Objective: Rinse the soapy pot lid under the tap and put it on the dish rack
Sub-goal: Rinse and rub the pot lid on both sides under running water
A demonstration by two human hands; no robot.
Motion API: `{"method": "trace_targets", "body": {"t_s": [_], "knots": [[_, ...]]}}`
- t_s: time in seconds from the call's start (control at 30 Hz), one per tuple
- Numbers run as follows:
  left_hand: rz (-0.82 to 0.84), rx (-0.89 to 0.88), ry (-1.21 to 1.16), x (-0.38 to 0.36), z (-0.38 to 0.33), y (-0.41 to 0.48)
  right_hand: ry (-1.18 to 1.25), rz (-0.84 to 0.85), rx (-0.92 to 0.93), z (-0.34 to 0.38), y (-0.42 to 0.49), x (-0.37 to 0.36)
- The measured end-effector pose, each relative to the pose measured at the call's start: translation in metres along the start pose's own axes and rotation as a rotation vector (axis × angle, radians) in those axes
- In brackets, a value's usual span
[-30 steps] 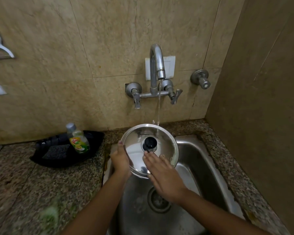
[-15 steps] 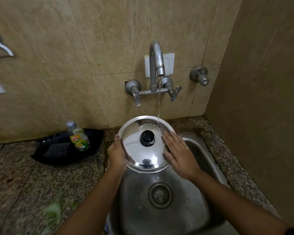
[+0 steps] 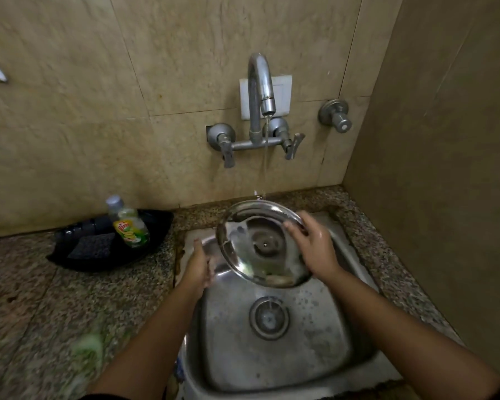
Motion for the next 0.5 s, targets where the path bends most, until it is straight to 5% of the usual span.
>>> {"method": "trace_targets", "body": {"t_s": [0.3,0.4,0.5], "knots": [[0.242,-0.106,-0.305,-0.045,0.015,-0.017,0.692,-0.202,-0.713,-0.096,-0.037,-0.033],[0.069,-0.187,-0.223,-0.040,0.012,-0.012,0.427,-0.173,-0.793,-0.107,-0.039,-0.032],[-0.011,-0.245,-0.226,-0.045,0.006,-0.015,-0.350,0.015,-0.708,-0.097,-0.017,-0.023]]}}
Point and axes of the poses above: each hand's wrist, its own y-axis towards the middle knuckle, its own x-axis out of the back of the hand, z = x × y, the point moved 9 cm from there along y, towards the middle knuckle, and after that the axes turned 13 degrees about z, right-handed, at the moved point
